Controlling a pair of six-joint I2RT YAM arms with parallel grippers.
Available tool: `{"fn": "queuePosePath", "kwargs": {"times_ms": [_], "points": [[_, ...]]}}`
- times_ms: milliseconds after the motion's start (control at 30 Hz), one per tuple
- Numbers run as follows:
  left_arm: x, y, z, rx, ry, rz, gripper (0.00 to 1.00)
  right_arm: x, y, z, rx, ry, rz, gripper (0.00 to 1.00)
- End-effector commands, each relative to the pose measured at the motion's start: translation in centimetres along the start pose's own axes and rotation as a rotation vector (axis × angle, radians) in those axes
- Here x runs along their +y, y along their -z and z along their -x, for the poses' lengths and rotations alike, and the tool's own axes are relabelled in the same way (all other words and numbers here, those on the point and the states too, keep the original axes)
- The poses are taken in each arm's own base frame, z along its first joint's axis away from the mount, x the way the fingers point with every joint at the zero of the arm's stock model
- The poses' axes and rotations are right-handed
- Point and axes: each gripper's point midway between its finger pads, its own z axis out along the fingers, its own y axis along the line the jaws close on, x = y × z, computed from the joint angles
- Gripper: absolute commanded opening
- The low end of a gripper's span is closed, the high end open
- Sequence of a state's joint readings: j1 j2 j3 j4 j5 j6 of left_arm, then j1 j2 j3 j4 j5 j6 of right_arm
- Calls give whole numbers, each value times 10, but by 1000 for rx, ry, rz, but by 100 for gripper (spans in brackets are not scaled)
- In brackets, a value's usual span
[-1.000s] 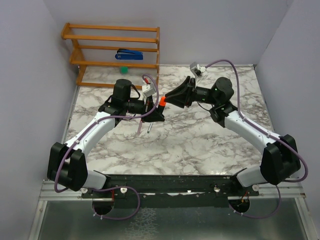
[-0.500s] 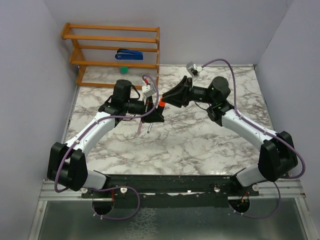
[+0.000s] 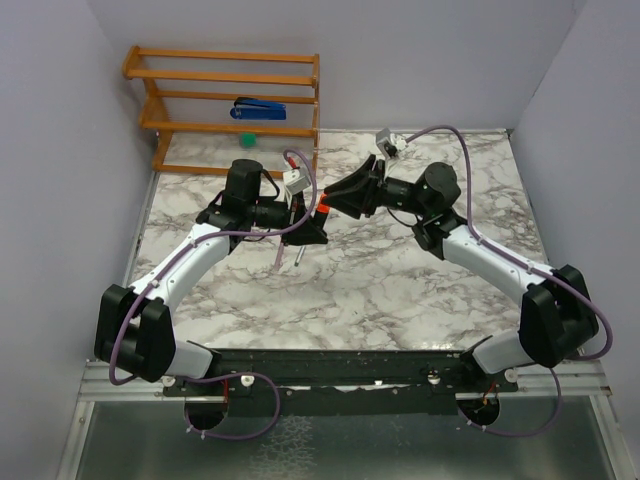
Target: Insert the pens into the pen caps
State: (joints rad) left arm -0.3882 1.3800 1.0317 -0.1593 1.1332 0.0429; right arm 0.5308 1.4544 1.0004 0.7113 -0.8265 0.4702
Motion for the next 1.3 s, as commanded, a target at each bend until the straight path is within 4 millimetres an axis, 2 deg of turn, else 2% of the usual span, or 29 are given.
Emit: {"fn": "queuePosePath", "kwargs": {"times_ms": [0, 367, 500, 800, 833, 1000, 1267], "points": [[-16, 1, 11, -24, -89, -55, 0, -11, 0, 2, -41, 20, -51, 40], [-15, 1, 11, -24, -94, -42, 0, -7, -4, -13, -7, -49, 12, 41], [-13, 1, 10, -22, -91, -38, 0, -7, -6, -16, 2, -58, 24, 36], [-9, 3, 13, -28, -105, -7, 0, -6, -8, -22, 31, -83, 50, 1], [-8, 4, 15, -32, -109, 1, 0, -6, -8, -24, 37, -89, 52, 1], [-5, 12, 32, -70, -147, 42, 0, -2, -6, -35, 80, -110, 90, 1], [2, 26, 74, -193, -215, 103, 0, 3, 2, -52, 85, -131, 107, 1]]}}
